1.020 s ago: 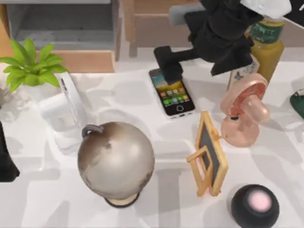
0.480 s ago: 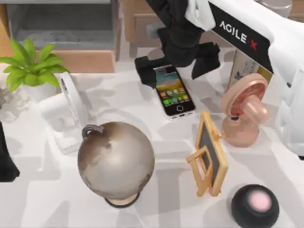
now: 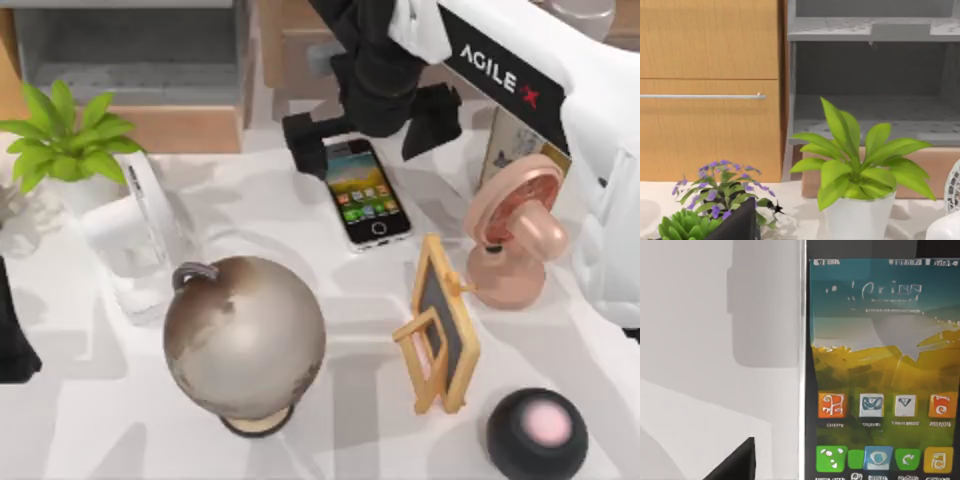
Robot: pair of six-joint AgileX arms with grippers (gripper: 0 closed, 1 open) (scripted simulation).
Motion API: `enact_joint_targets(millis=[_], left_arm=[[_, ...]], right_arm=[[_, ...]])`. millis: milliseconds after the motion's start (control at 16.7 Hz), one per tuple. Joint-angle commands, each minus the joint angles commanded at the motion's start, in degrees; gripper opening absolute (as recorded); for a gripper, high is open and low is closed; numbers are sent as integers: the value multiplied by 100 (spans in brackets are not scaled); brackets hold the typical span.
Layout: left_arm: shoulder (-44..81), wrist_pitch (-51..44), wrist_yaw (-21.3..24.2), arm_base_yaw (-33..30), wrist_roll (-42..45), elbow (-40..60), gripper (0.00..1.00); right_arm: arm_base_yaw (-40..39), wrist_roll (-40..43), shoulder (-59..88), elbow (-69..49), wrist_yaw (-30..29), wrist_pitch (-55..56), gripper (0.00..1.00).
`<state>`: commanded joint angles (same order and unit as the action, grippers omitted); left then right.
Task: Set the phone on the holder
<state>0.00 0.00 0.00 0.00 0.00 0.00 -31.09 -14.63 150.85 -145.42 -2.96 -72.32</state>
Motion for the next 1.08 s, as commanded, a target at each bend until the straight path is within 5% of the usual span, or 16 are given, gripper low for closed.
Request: enact_joint_targets(millis=[720,1080], left_arm=[[0,0,0,0,0,0,100],[0,0,0,0,0,0,100]], right_arm=[[62,31,724,339,-11,1067,100],[62,31,724,339,-11,1067,55]])
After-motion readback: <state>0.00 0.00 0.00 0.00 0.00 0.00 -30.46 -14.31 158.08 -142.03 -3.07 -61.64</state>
